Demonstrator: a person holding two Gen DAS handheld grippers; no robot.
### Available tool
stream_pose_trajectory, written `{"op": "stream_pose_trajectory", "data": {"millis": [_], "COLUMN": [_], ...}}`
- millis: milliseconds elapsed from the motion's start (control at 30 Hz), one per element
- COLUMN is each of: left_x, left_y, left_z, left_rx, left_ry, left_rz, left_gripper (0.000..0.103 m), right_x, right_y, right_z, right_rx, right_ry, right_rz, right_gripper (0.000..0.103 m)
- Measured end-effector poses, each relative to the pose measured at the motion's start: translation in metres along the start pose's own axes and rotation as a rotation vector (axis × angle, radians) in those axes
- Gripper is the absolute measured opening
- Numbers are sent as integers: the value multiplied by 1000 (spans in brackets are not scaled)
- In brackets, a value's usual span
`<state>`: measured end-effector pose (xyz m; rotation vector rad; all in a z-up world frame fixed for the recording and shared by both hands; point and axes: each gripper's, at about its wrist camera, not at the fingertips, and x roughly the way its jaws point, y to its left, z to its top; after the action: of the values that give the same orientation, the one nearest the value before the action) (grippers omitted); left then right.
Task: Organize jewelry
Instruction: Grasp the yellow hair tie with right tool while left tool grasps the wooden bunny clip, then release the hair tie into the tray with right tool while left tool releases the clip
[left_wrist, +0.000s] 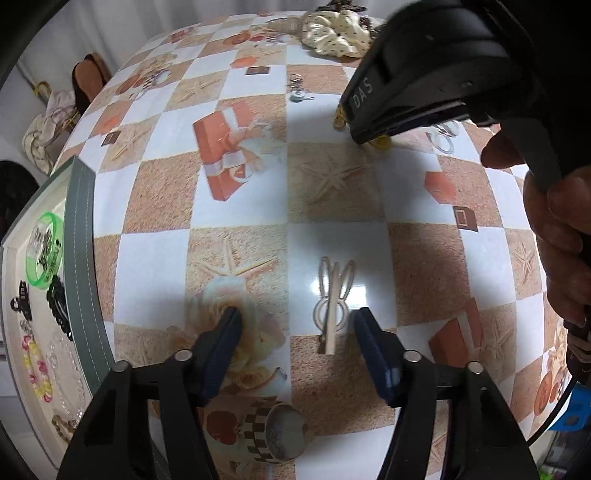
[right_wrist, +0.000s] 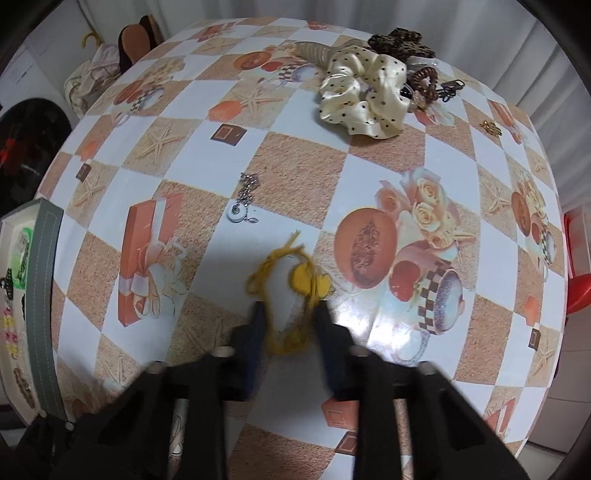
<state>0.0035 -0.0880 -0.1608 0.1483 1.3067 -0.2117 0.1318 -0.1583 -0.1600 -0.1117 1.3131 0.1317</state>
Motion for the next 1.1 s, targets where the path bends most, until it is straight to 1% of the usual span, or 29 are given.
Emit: {"op": "stream_pose_trajectory", "data": {"millis": [33,100,167,200,233,267,433,533,600,633,833,933,1100], "left_x": [-1,-1,-1,-3,-3,-3,-10,-16,-22,-25,-44,-50,-65], "left_y": [1,-4,-14,-12,-13,-14,-4,1,4,6,26,39,57], "left_z": [0,5,10,10,12,13,19,22,22,23,18,3,-8], "left_rx": [7,17,25,28,32,36,-6,-28,-35,-36,-47,-57,-75], "left_ry": [2,6,8,9,11,13,23,24,24,23,12,8,1], "left_rz": [-1,-6,-13,-17,-22,-31,-110,-140,-155,-158,-170,-170,-162], "left_gripper": [62,55,41,38,29,23,23,23,23,23,23,23,23], "right_x": [0,-2,-2,-4,-6,-7,-19,-31,-38,-39,-46,-48,-56], "right_y": [-1,-5,-14,-20,-22,-24,-49,-57,-53,-47,-43,-39,-32], "right_z": [0,-1,-2,-5,-7,-10,-25,-41,-50,-52,-72,-80,-87], "right_rx": [8,25,47,57,67,77,126,158,176,185,232,242,254], "right_ry": [3,6,11,11,11,12,14,20,26,30,63,79,92], "right_rz": [8,26,49,58,64,71,97,120,130,135,167,176,183], "right_gripper": [11,8,7,6,5,5,5,5,5,5,5,5,5]}}
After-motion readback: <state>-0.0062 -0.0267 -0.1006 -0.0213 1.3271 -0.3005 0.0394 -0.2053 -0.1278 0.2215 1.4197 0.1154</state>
